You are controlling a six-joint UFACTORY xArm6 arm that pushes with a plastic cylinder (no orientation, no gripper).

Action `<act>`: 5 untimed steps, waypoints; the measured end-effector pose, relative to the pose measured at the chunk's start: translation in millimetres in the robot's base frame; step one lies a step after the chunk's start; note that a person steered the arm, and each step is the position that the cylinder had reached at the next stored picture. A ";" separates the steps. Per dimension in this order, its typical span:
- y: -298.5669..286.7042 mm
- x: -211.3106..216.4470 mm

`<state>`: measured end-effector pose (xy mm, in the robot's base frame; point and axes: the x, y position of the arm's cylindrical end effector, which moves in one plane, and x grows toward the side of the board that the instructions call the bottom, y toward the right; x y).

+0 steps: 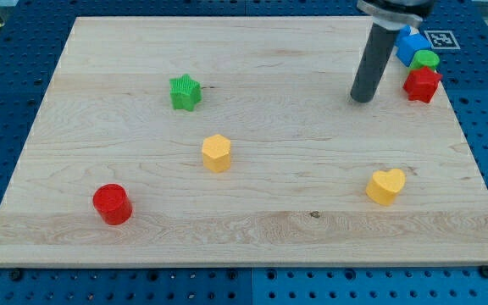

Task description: Move your arm away from red star

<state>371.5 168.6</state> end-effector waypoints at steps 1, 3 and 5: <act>-5.5 -33.7; -54.6 -38.9; -101.8 -55.5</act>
